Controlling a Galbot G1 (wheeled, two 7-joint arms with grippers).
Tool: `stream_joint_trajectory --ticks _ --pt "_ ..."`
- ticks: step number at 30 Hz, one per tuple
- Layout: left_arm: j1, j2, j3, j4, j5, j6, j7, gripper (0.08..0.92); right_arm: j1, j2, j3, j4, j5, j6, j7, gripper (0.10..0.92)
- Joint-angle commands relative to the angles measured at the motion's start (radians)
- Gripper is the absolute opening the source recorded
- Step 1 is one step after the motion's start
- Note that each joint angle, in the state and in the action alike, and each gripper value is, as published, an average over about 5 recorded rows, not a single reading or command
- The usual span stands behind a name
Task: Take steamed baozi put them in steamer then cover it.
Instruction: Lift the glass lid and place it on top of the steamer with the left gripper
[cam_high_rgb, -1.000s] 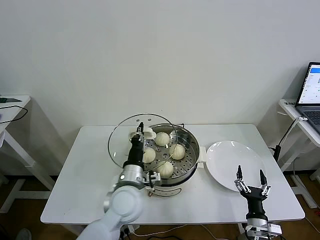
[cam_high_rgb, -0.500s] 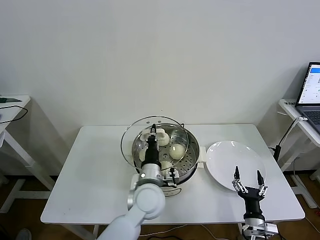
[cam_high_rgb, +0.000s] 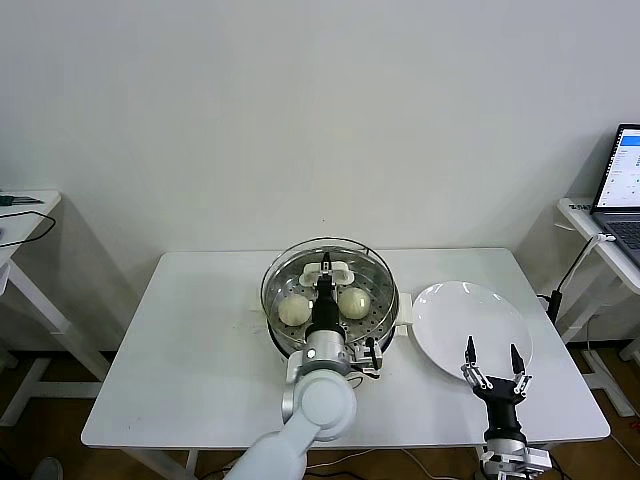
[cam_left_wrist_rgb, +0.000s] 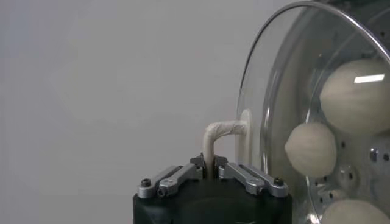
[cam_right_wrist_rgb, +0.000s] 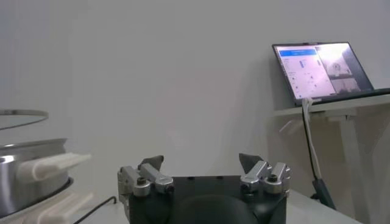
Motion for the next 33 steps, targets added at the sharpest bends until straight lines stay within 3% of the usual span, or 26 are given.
stream_joint_trajectory --ticks 1,33 --pt "0.008 -0.034 0.006 0.028 0.029 0.001 -0.006 0.188 0.001 0.000 -0.001 -0.005 -0.004 0.001 -0.001 0.823" --pt "0.031 -0.053 -0.022 0.076 0.076 -0.037 -0.021 0.188 0.015 -0.003 -0.017 -0.033 -0.013 0.008 -0.012 0.823"
